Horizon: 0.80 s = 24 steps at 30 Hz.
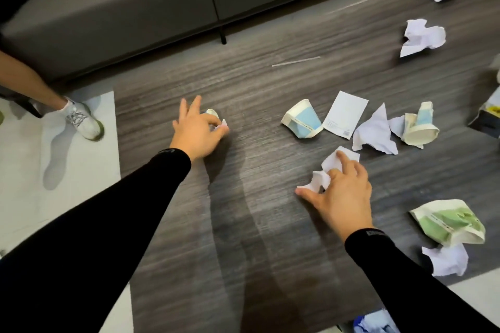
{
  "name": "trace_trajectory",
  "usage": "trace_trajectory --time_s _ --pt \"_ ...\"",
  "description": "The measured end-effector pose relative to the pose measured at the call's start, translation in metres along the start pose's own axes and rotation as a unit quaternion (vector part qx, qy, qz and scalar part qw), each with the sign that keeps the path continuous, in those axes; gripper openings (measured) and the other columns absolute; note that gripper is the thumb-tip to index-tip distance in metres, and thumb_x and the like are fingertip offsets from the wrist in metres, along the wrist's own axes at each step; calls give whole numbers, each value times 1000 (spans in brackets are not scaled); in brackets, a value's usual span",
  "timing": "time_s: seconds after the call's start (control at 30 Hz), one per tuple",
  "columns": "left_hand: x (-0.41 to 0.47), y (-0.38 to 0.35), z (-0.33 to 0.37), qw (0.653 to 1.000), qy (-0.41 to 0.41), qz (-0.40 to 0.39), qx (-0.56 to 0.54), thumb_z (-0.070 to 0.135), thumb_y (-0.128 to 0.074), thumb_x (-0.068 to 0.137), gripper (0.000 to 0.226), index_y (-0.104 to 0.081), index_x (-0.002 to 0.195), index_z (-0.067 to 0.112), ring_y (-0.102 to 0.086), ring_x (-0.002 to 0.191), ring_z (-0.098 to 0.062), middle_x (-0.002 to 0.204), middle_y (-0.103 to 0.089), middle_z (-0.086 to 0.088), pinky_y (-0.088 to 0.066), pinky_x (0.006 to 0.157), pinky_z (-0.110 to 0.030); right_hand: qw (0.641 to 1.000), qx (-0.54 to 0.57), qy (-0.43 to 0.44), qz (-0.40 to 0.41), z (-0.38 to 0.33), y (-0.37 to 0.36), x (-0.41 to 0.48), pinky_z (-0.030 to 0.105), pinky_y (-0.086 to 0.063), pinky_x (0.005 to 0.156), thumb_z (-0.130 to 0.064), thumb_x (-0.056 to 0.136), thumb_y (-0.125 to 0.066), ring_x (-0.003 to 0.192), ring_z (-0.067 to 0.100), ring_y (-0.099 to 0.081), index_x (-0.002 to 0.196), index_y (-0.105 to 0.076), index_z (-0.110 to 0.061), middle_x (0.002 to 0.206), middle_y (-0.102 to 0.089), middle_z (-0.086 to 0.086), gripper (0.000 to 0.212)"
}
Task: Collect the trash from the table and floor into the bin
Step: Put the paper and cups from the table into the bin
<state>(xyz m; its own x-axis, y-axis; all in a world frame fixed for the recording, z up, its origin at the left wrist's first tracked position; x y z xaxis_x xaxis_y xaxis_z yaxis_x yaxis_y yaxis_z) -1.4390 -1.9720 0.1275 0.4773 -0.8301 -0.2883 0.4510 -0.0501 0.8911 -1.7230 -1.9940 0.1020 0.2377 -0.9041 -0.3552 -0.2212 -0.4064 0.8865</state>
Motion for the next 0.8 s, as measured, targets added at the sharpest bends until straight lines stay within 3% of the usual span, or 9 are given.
trace_trajectory --time_s 0.1,0.2,0.3,0.43,0.5,0.57,0.63,0.7,0.8 --pt "1 -21 -3 996 -15 -63 60 35 -56 87 25 -70 92 16 -23 136 -37 144 -36 -20 -30 109 -46 1000 -8 26 13 1 -8 5 41 -29 100 -48 78 -65 131 27 -32 108 -65 -9 147 -41 -1 48" --pt "-14 -23 6 988 -61 -11 144 37 -49 91 29 -65 98 14 -41 117 -37 122 -51 -19 -45 88 -46 995 77 39 49 -1 -2 6 34 -39 85 -18 88 -57 111 31 -50 101 -65 -4 121 -62 10 21" --pt "-26 -12 31 985 -121 12 125 31 -48 92 20 -57 101 17 -56 94 -36 102 -62 -17 -45 74 -39 987 155 12 51 -1 10 5 32 -32 70 -10 88 -52 94 35 -57 82 -59 -9 94 -65 14 10" --pt "-29 1 89 988 -156 -14 -3 28 -44 93 25 -45 118 25 -60 78 -37 82 -63 -10 -37 63 -34 965 255 -45 33 2 26 6 30 -30 65 -8 88 -51 85 37 -56 62 -33 -19 75 -57 13 33" --pt "-22 -1 121 985 -116 -87 -92 30 -50 90 51 -31 136 20 -58 73 -25 82 -57 -3 -42 60 -31 944 316 -80 47 10 36 9 33 -37 70 -8 88 -51 89 38 -57 71 -43 -13 82 -62 19 19" --pt "-9 -9 142 964 -44 -154 -213 27 -60 86 31 -49 108 8 -51 61 -16 75 -53 -2 -43 49 -22 919 375 -106 56 19 45 10 41 -48 83 -7 87 -52 94 41 -59 82 -53 -6 91 -65 23 5" --pt "4 -23 151 925 46 -207 -316 20 -63 85 18 -54 85 5 -53 51 -17 64 -61 -7 -39 38 -20 900 414 -123 57 30 52 9 54 -50 86 -5 85 -53 95 43 -60 92 -59 -1 95 -65 23 10" --pt "8 -38 152 897 114 -267 -333 17 -58 88 17 -57 98 4 -59 42 -12 55 -68 -4 -33 34 -12 890 434 -130 56 41 56 4 56 -50 85 -3 84 -54 96 43 -61 98 -61 0 99 -66 23 16" --pt "3 -50 154 901 135 -273 -309 18 -54 89 24 -57 109 5 -56 40 -10 67 -67 -8 -28 32 -9 877 460 -130 55 59 59 -8 54 -53 80 -2 84 -53 93 41 -61 95 -59 0 97 -65 22 13"
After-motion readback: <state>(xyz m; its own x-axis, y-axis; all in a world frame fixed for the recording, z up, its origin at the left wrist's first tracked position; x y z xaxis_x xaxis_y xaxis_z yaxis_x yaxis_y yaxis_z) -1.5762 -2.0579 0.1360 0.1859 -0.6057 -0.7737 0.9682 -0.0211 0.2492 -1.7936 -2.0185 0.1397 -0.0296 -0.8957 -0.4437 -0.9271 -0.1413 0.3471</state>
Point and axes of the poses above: each hand's wrist, its own x-axis towards the middle knuckle, its own y-axis out of the back of the hand, z = x × y, the point moved 4 cm from there along x, towards the middle knuckle
